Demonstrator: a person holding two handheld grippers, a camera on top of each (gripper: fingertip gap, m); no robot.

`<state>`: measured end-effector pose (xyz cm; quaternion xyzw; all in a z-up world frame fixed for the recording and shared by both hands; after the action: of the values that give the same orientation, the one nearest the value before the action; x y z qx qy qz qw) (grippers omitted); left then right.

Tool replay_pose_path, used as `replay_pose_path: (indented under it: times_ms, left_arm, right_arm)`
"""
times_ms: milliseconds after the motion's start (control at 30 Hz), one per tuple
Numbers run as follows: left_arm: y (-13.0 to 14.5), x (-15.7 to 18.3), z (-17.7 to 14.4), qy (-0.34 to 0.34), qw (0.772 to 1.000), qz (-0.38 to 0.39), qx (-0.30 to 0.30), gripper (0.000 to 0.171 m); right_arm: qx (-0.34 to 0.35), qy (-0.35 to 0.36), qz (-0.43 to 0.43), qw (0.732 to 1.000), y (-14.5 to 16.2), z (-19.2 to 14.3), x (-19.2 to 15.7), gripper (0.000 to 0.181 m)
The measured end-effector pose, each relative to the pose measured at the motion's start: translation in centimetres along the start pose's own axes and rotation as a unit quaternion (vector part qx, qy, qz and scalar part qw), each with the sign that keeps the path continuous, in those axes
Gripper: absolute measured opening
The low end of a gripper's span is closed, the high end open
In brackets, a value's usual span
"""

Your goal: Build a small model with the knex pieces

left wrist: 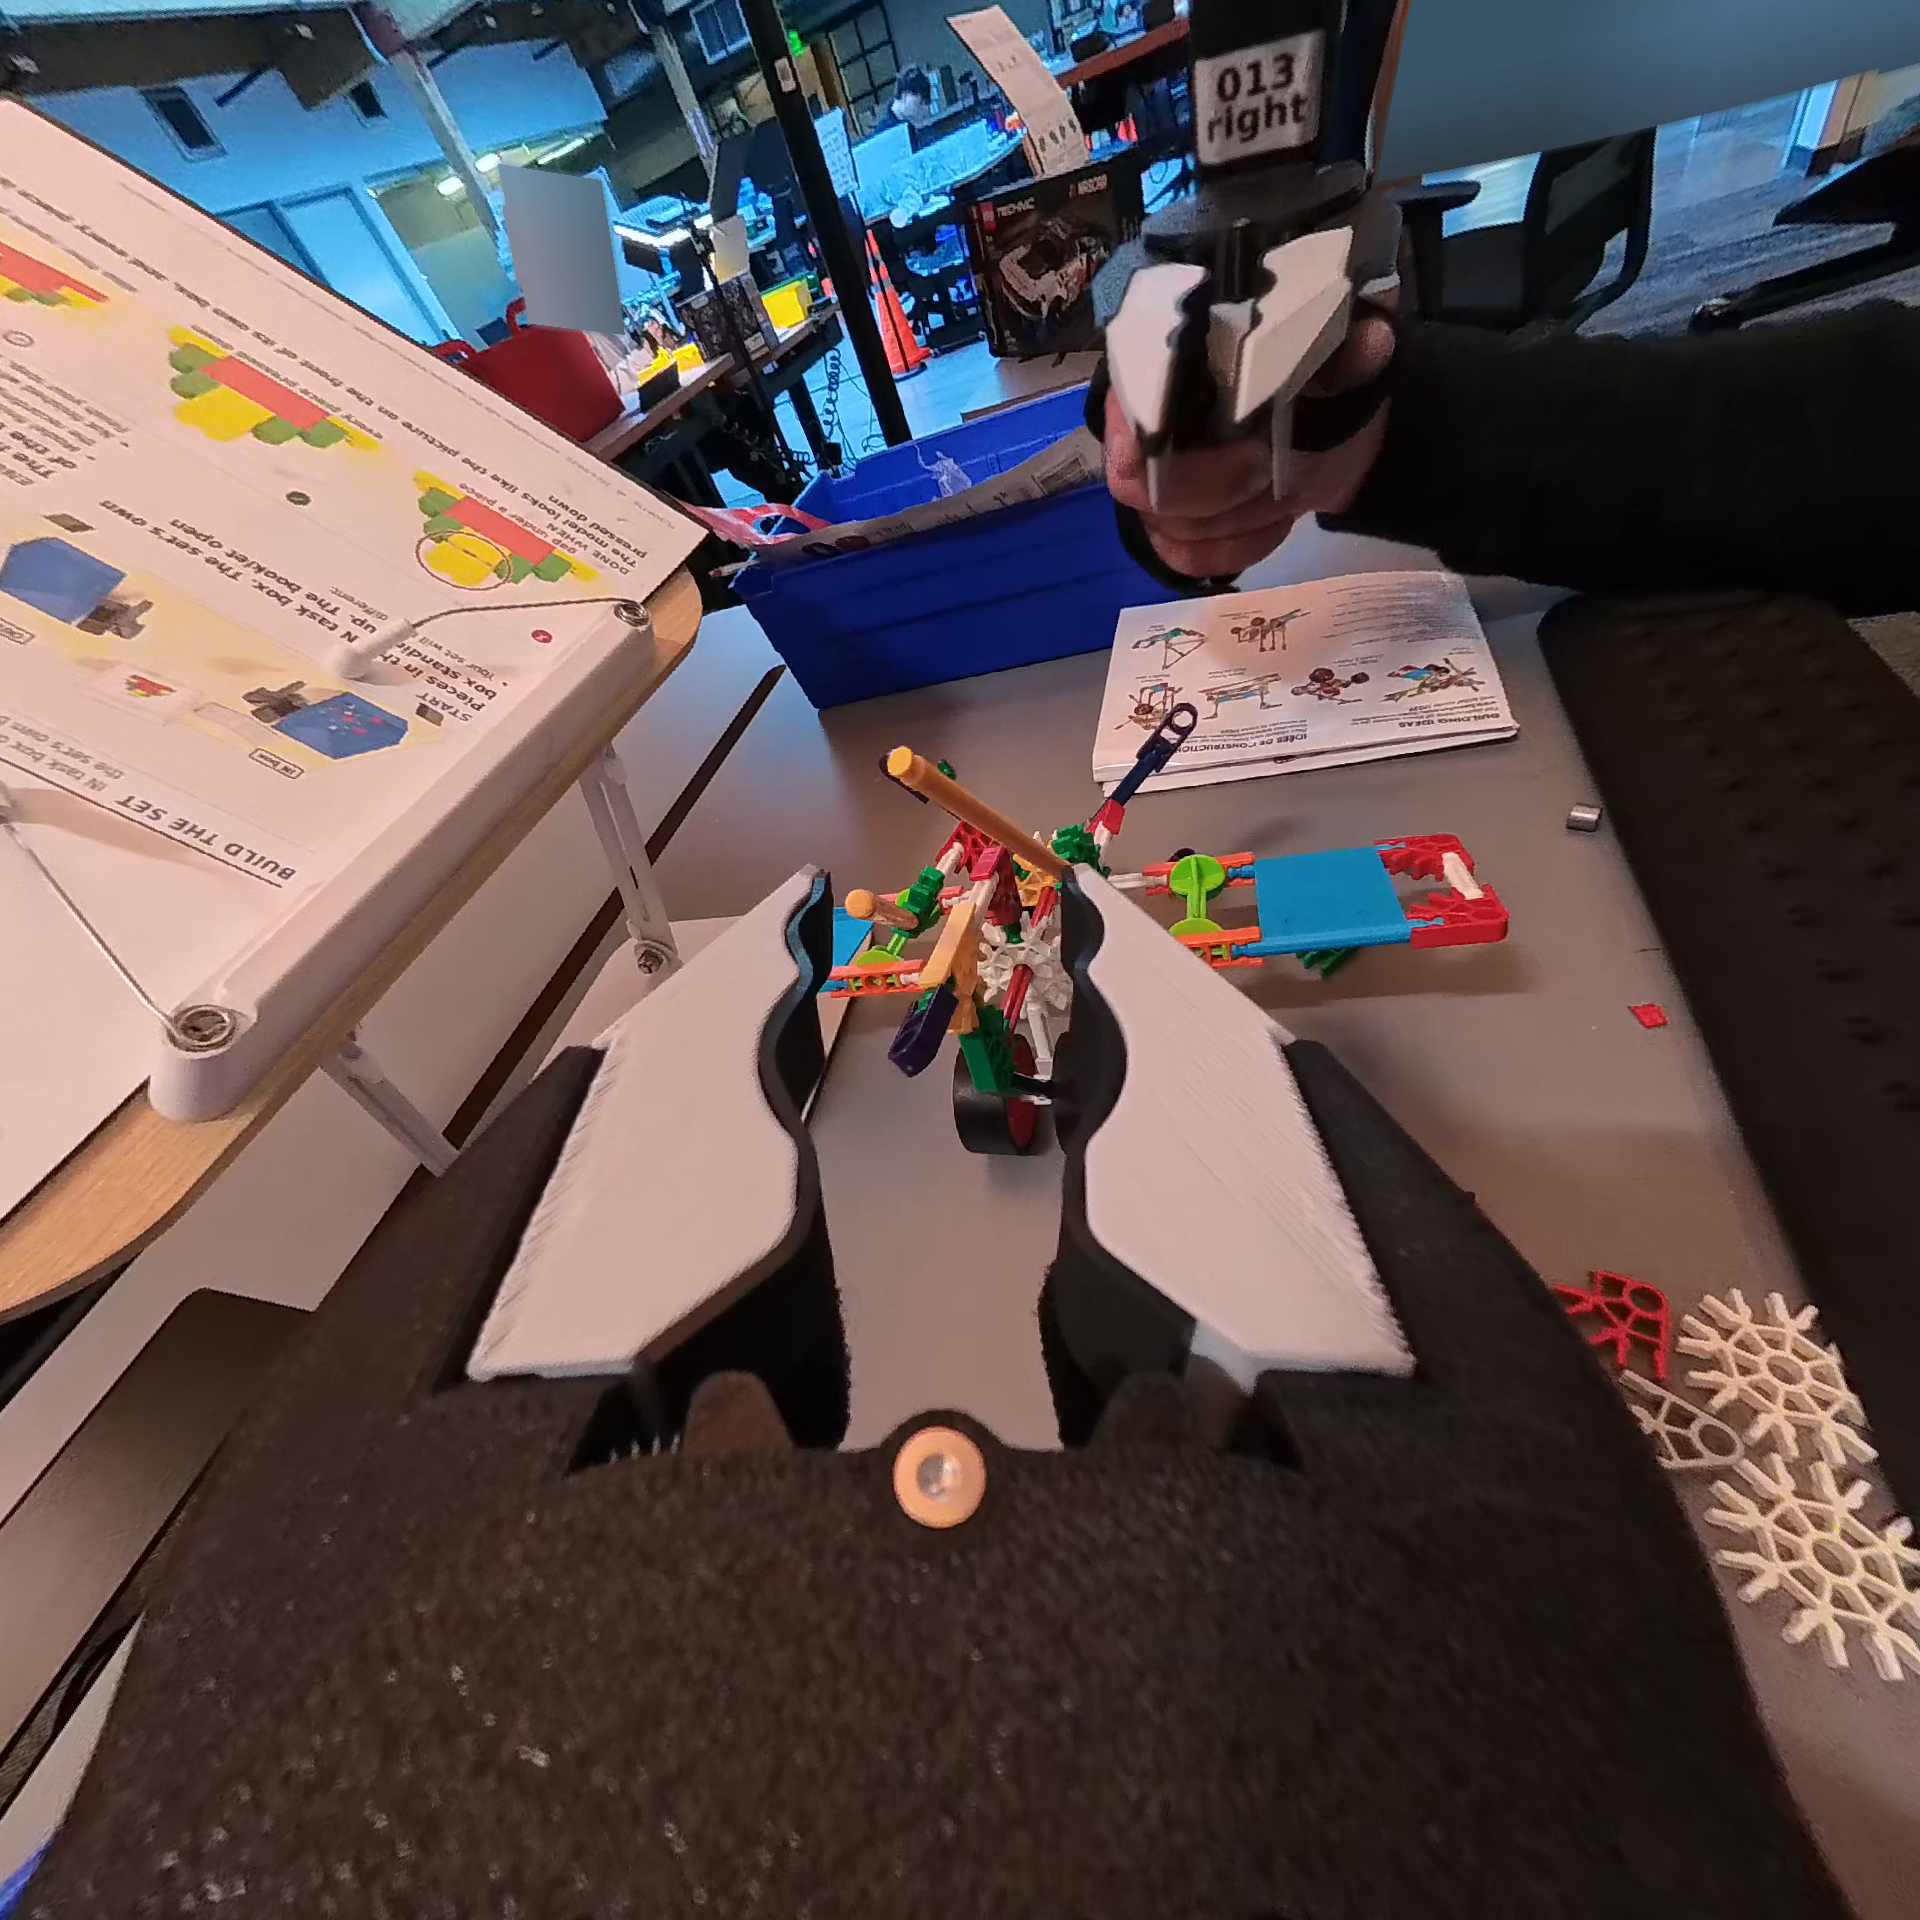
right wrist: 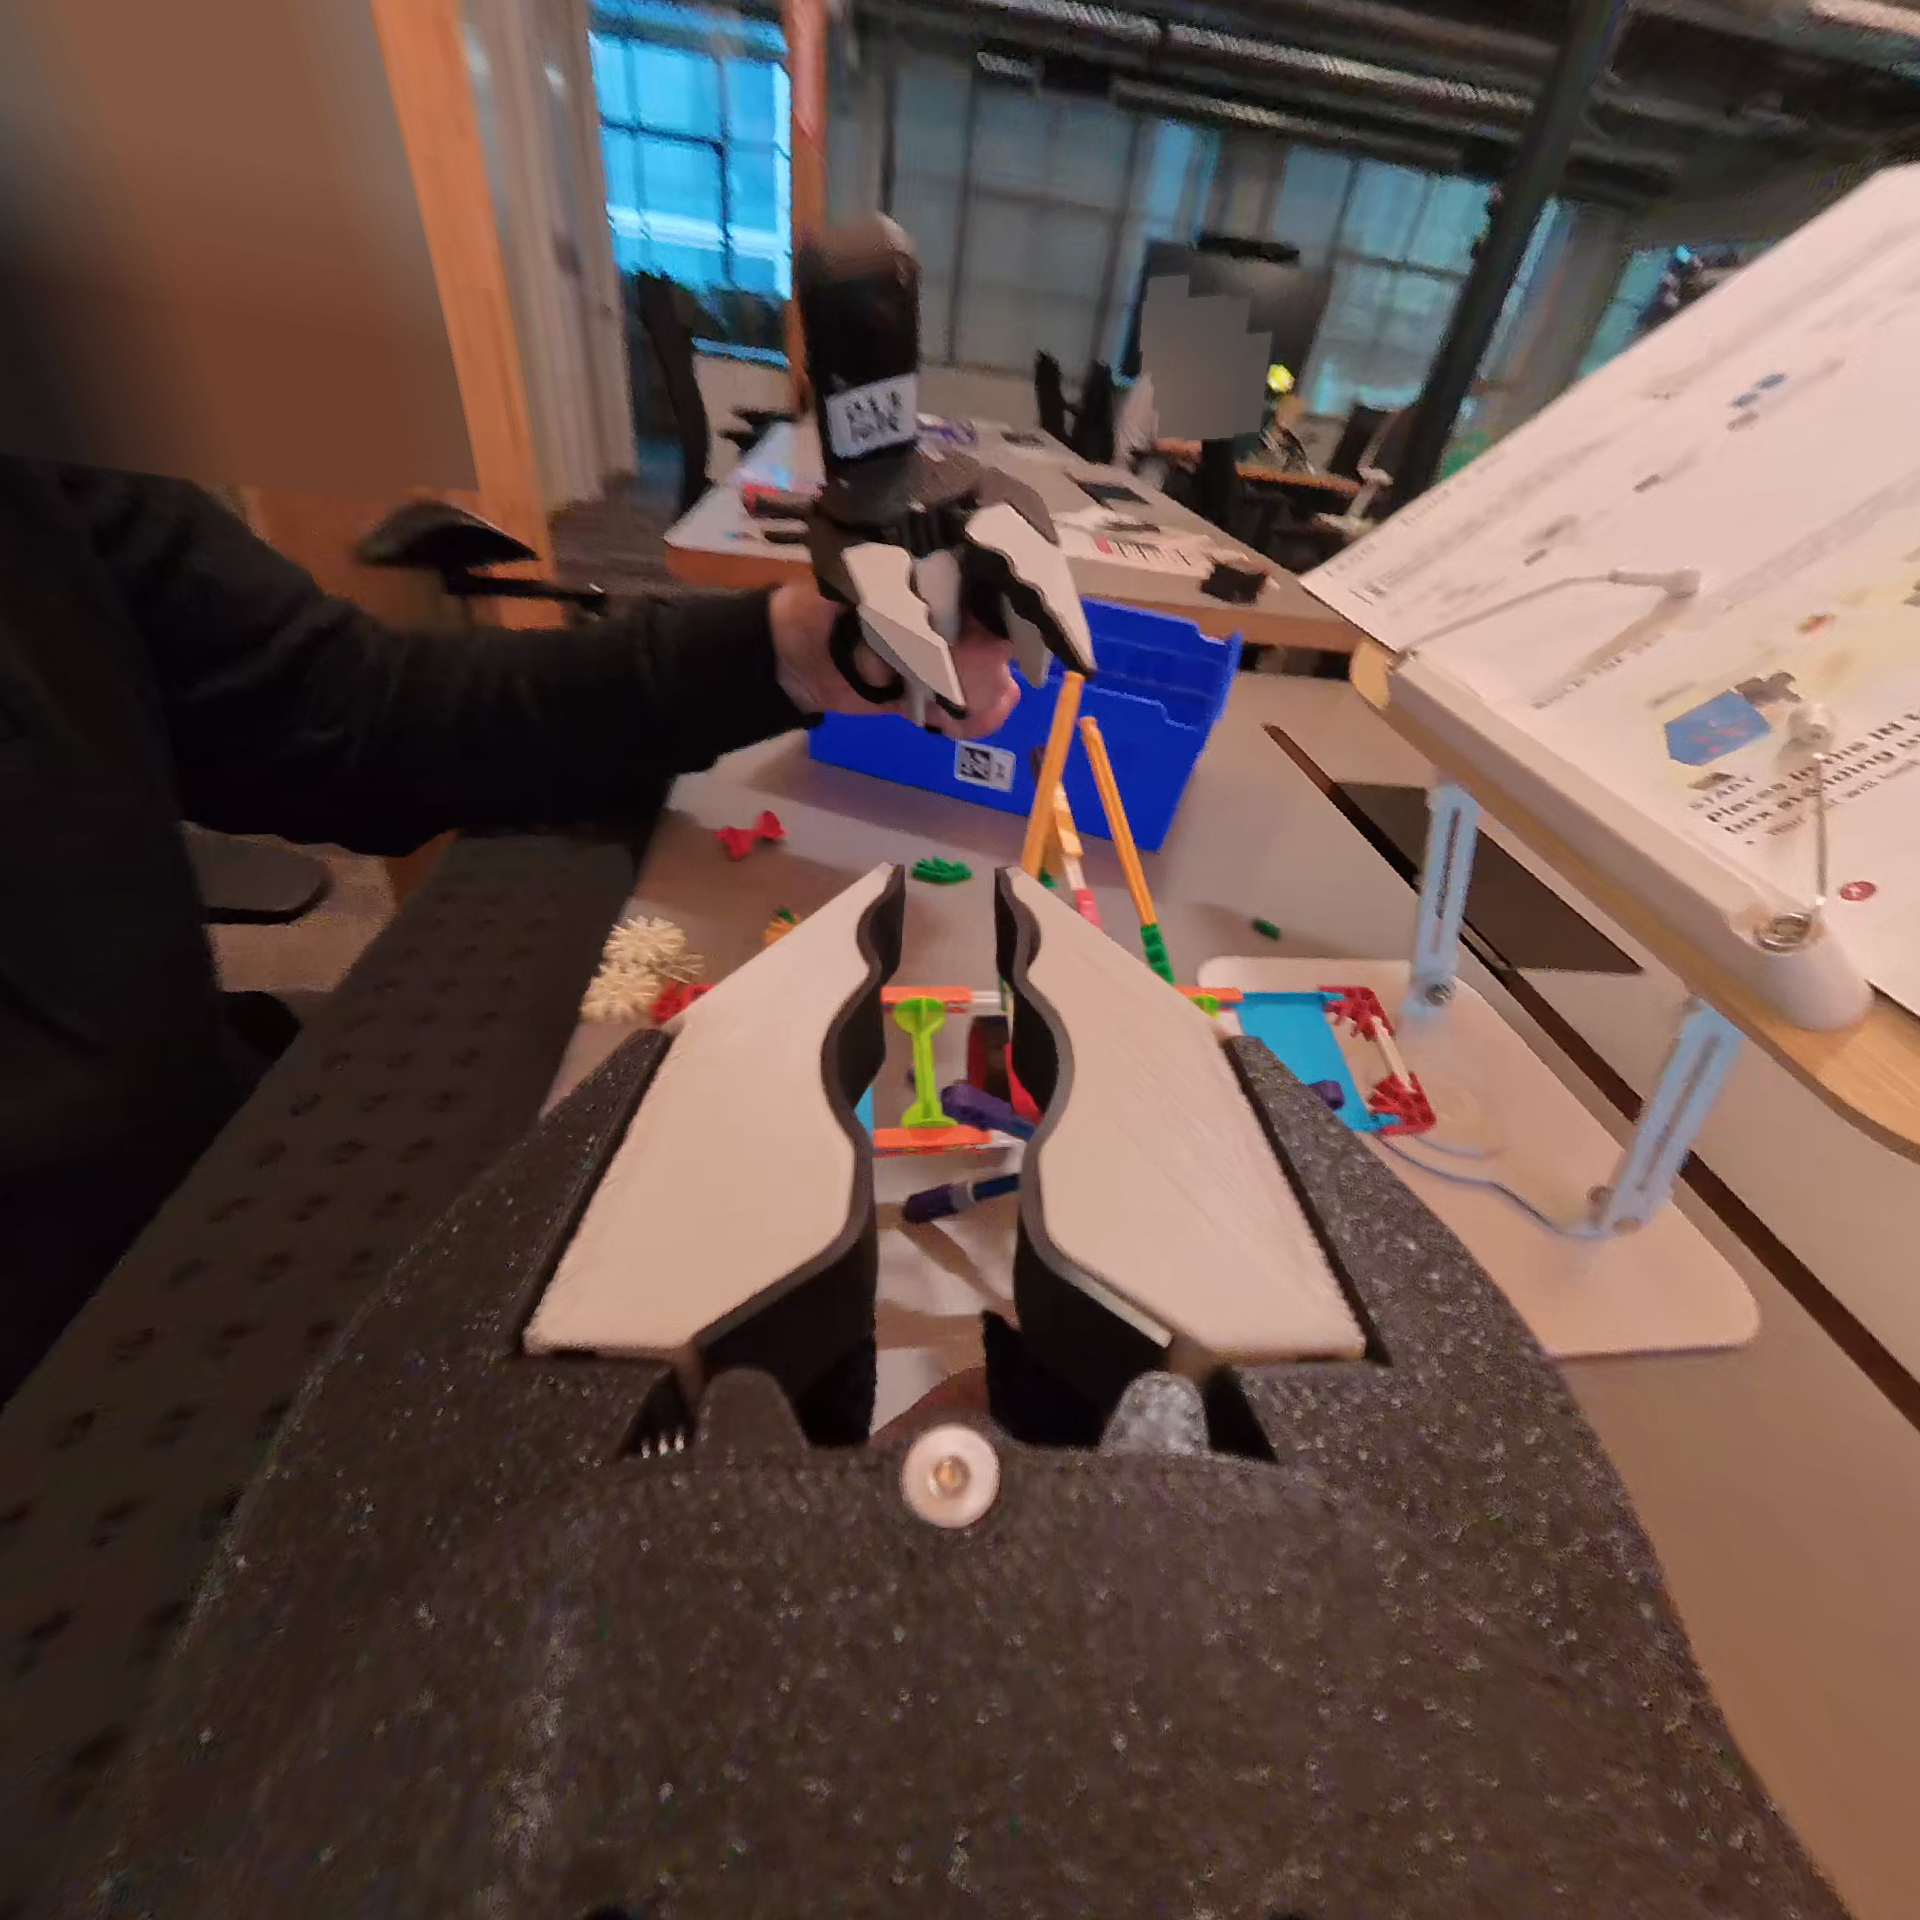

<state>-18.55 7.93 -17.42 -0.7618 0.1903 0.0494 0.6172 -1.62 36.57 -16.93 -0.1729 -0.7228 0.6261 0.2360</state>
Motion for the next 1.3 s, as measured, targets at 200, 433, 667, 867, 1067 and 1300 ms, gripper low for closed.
replay_pose_path:
  times_ms: [200,433,667,867,1067,1300]
  left_arm:
    - [1.0,-0.3,0.9,0.014,0.999,-0.019,-0.027,0.04]
    - [1.9,-0.7,0.8,0.029,0.998,-0.044,-0.027,0.027]
    - [2.2,-0.5,1.4,0.046,0.997,-0.044,-0.035,0.014]
    - [2.1,-0.3,1.9,0.058,0.997,-0.041,-0.033,0.006]
    - [2.1,-0.3,1.9,0.062,0.997,-0.043,-0.029,0.004]
    - [2.4,-0.7,1.9,0.062,0.996,-0.052,-0.023,0.004]
  right_arm:
    - [-0.094,0.049,-0.004,0.994,-1.9,4.4,0.0,0.019]
    - [-0.19,0.081,-0.005,0.979,-2.9,9.8,3.3,0.016]
    - [-0.243,0.019,0.016,0.97,-0.2,14.0,5.8,0.015]
    - [-0.248,-0.006,0.017,0.969,0.2,15.1,6.0,0.008]
    - [-0.237,-0.008,0.038,0.971,0.5,15.1,6.4,0.007]
    - [-0.176,-0.011,0.158,0.972,1.1,13.9,8.2,0.007]
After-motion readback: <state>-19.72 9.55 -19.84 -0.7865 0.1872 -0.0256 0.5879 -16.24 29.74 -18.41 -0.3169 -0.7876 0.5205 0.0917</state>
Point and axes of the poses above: each gripper's, where its closed fingertips meet, z out along the fingers, y out of its underside, x = y × z across the jaws, the point moved 10 cm from there along -z, back along the fingers, and after that the axes turned 1 degree about -x, right-handed, at the moved point
